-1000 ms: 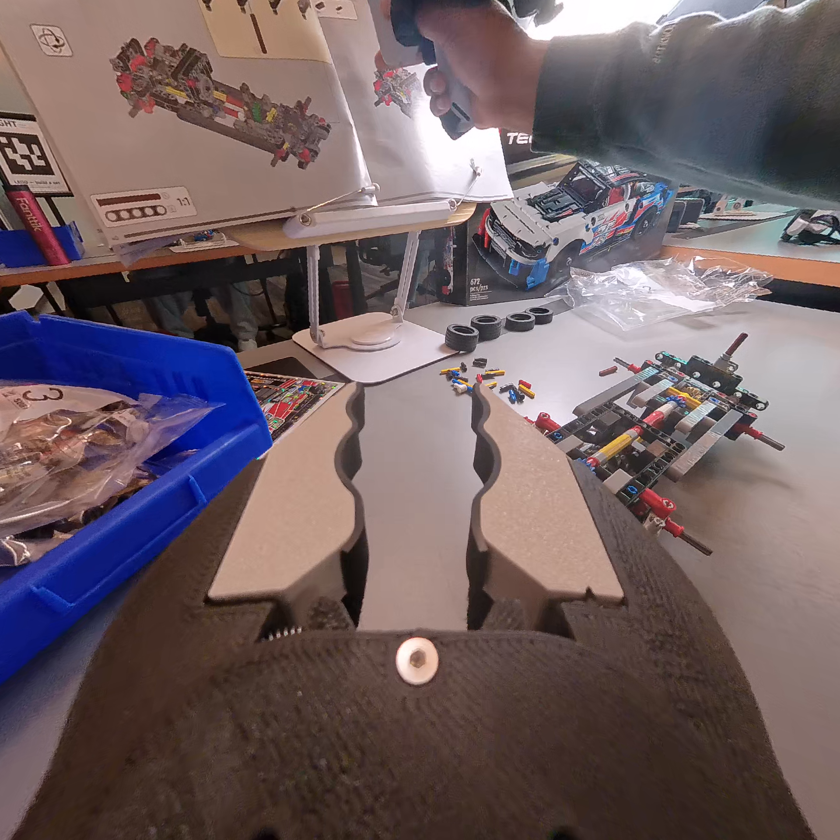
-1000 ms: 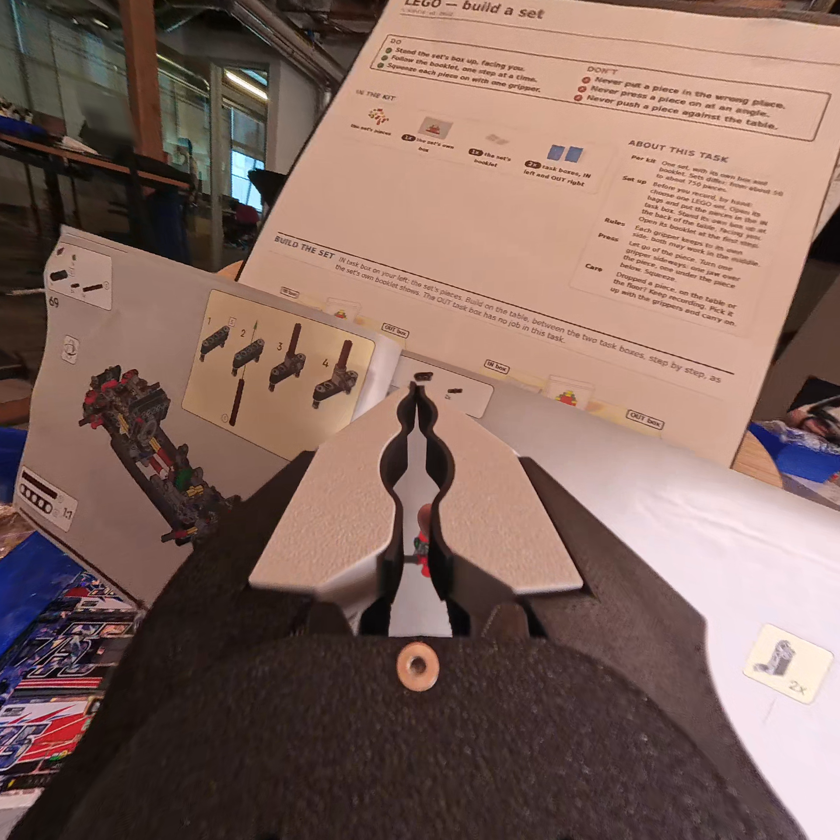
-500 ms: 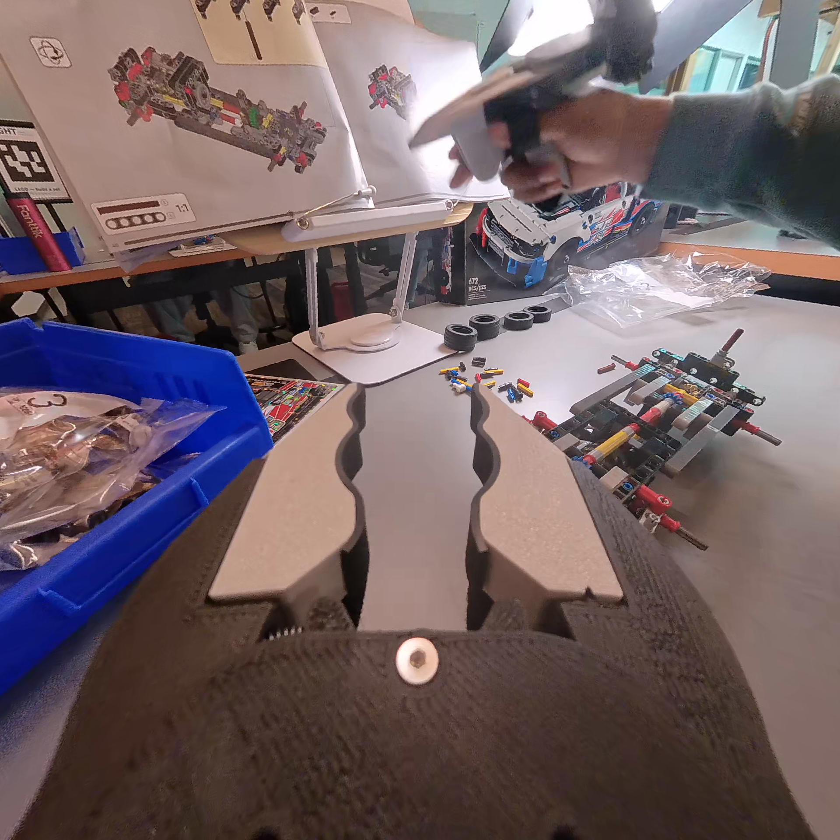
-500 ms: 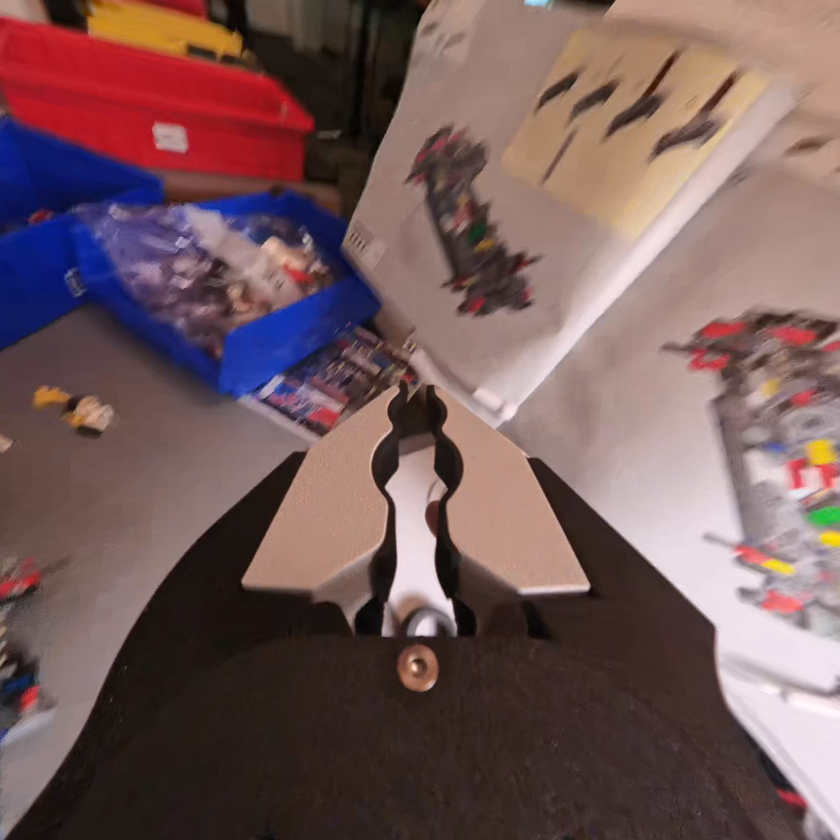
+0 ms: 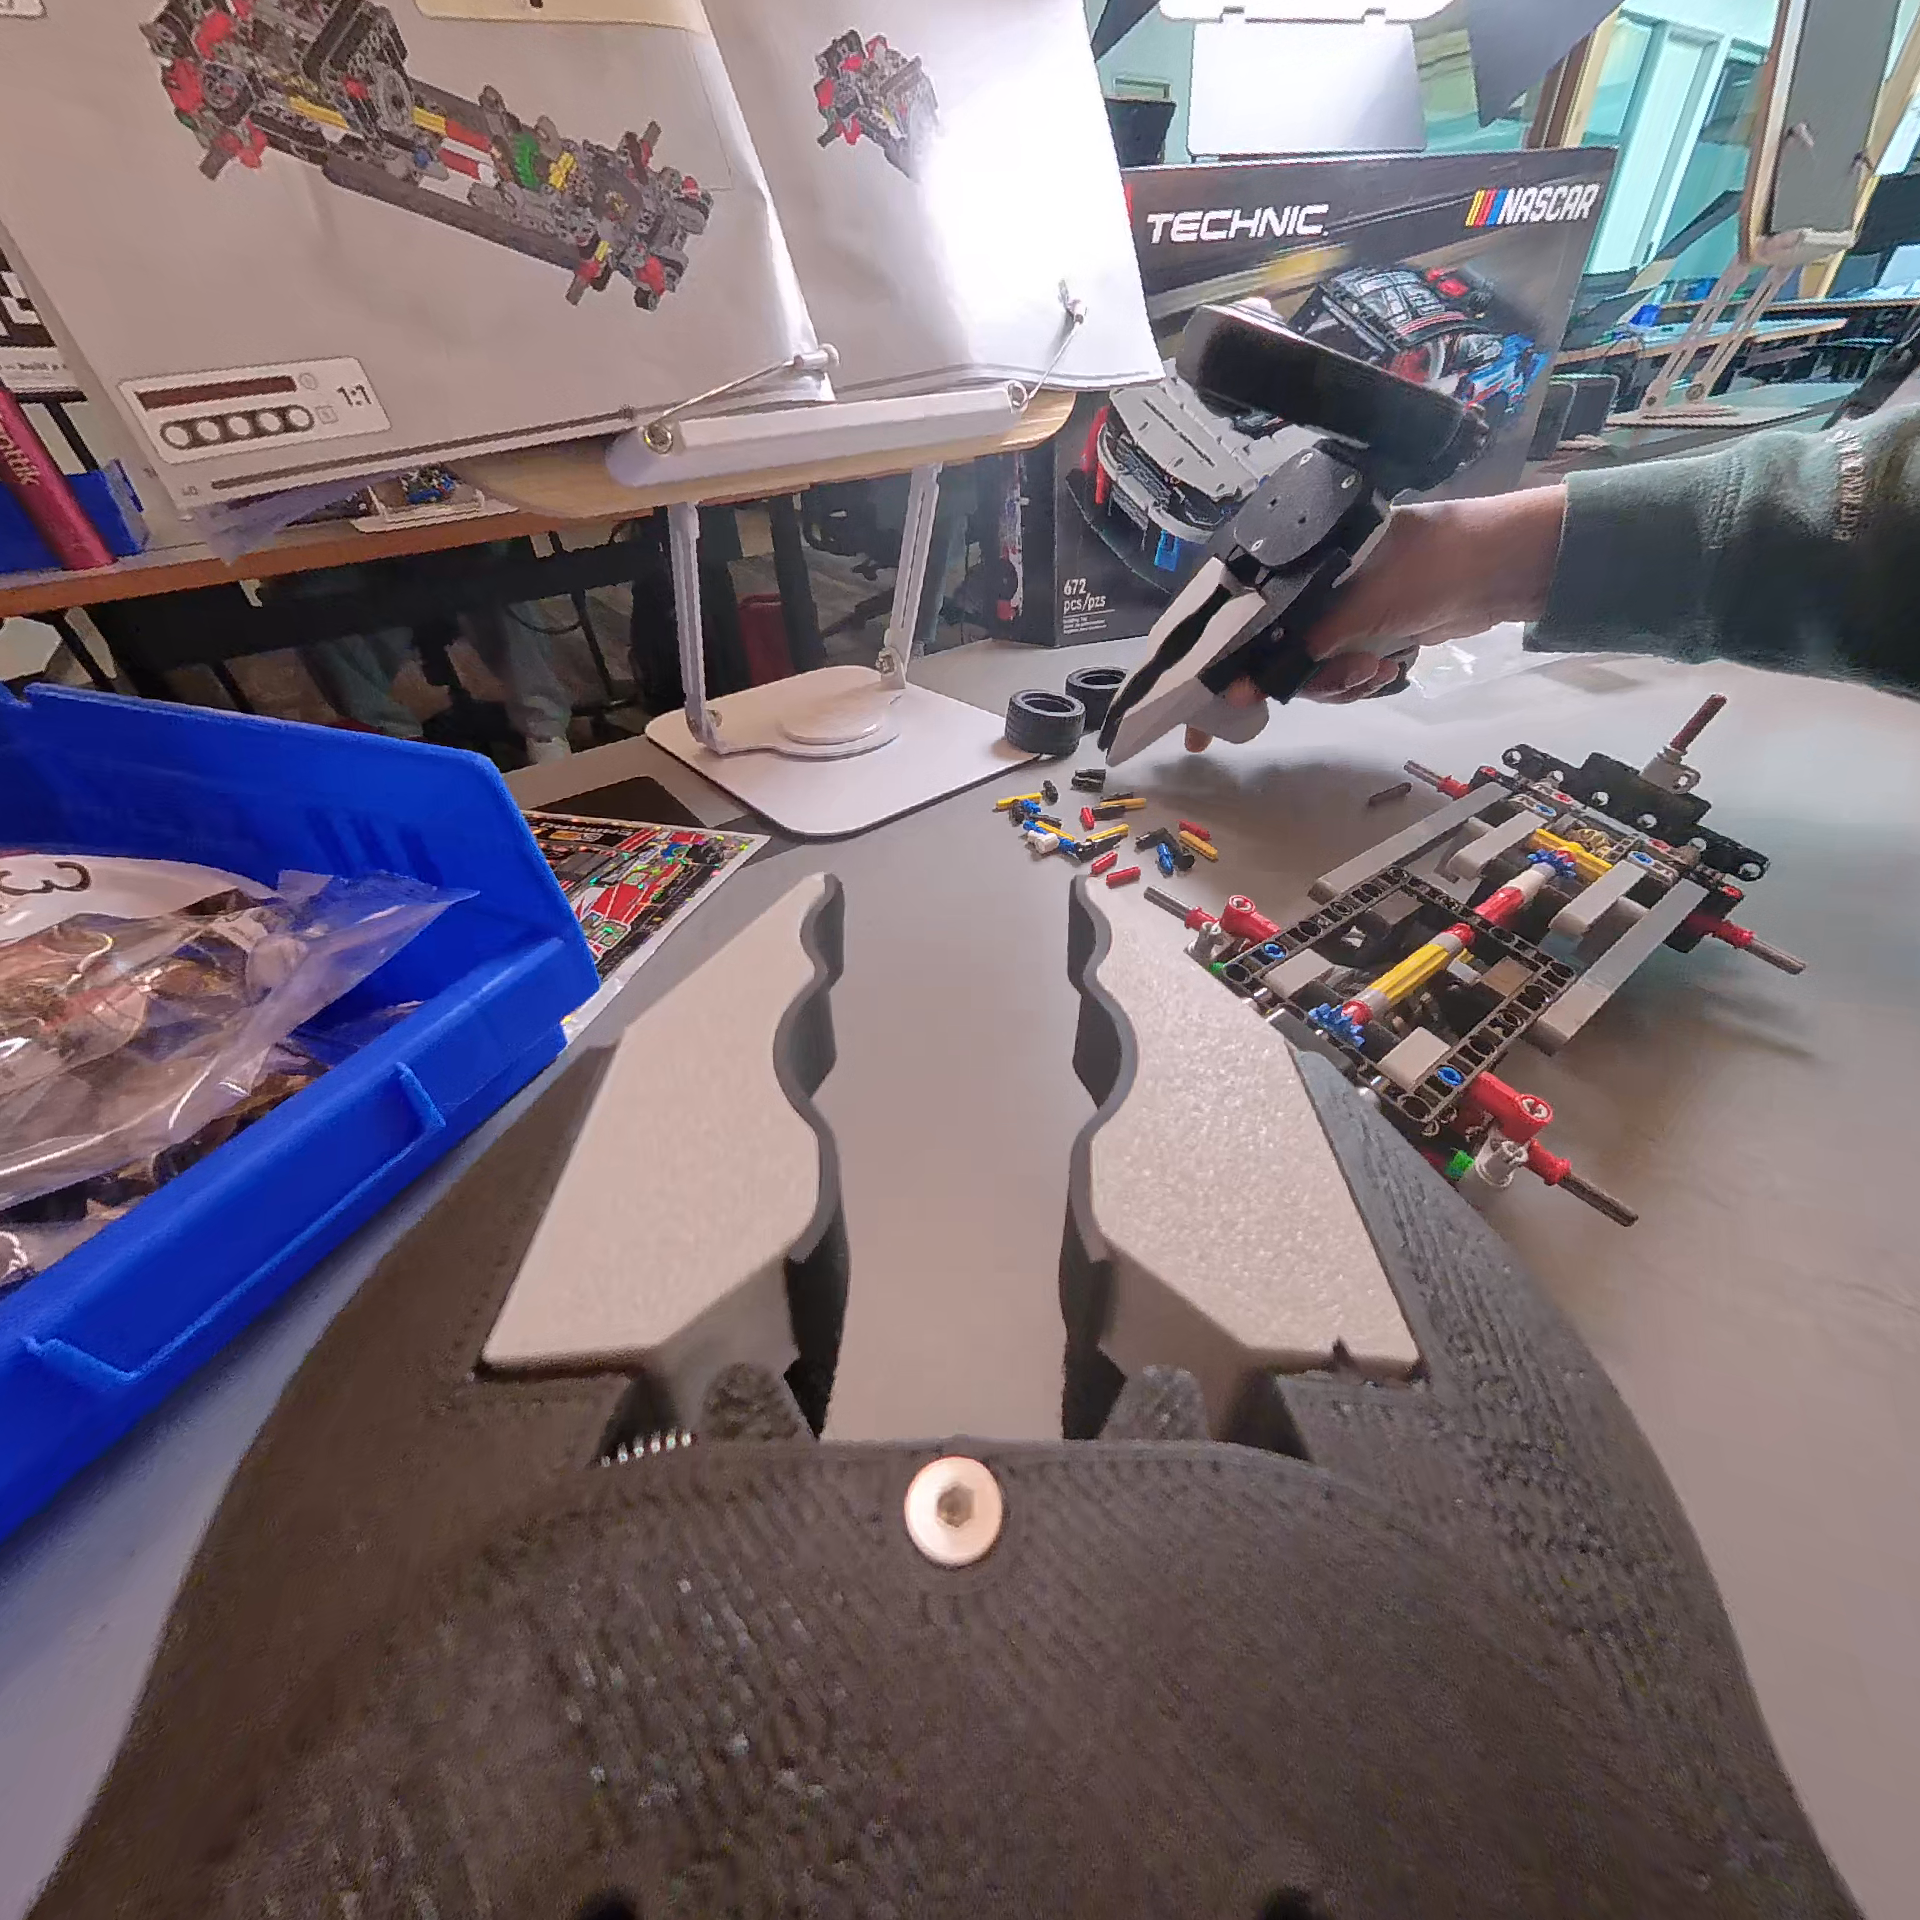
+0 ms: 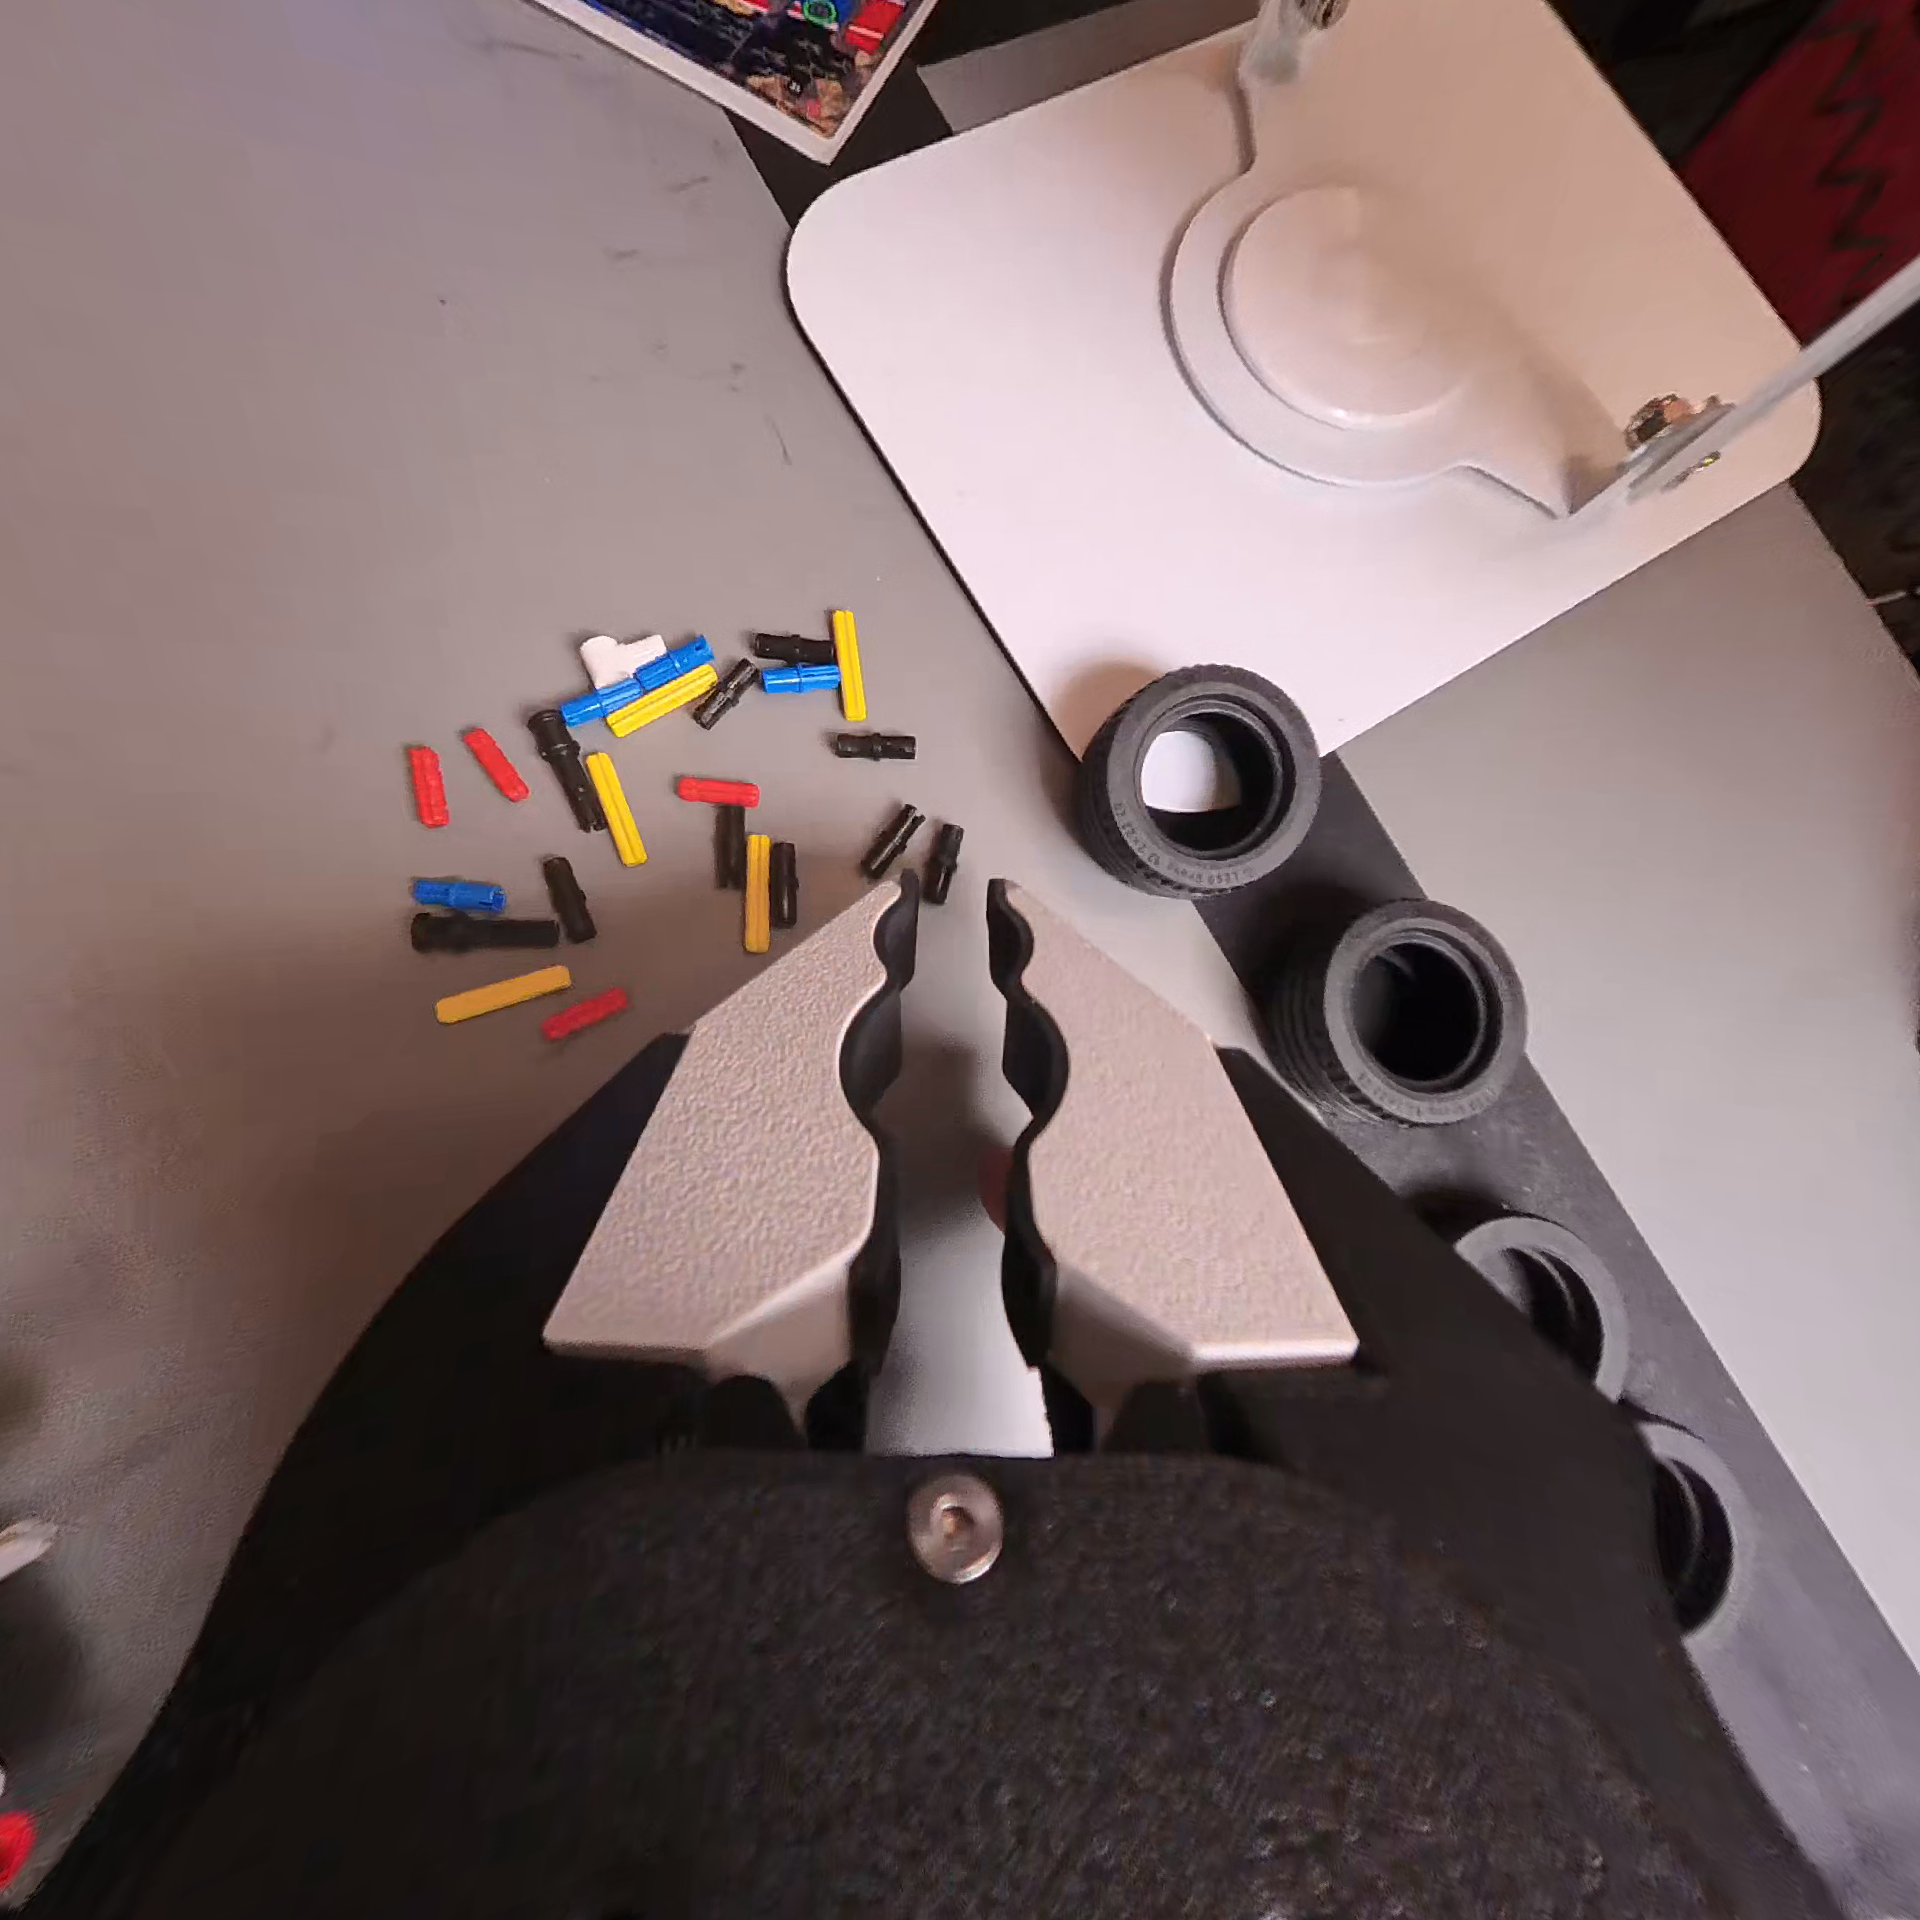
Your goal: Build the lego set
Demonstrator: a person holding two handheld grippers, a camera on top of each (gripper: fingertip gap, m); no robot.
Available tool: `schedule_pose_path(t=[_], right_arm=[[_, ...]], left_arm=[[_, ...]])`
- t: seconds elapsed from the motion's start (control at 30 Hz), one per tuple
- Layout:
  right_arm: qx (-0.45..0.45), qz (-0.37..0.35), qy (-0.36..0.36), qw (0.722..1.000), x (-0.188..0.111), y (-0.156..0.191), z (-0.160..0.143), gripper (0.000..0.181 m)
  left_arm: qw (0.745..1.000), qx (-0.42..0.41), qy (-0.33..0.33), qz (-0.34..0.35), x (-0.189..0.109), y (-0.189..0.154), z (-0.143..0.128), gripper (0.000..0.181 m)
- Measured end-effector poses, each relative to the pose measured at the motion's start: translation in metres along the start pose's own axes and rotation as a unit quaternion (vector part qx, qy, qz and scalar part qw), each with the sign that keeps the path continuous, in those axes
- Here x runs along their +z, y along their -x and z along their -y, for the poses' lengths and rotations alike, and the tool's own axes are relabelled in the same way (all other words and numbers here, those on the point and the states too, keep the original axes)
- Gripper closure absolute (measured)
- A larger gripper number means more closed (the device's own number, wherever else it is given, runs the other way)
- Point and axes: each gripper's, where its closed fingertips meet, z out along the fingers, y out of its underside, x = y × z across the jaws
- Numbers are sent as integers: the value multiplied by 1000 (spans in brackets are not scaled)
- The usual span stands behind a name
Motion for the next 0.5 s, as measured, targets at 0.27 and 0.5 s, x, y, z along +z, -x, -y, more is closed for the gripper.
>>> schedule_pose_path(t=[0.27,0.5], right_arm=[[-28,-5,39,999,14,-1,0,179],[-33,6,-1,999,-23,11,5,180]], left_arm=[[1000,-3,4,-2,1,1,-2,140],[1000,0,0,-6,-1,-2,1,140]])
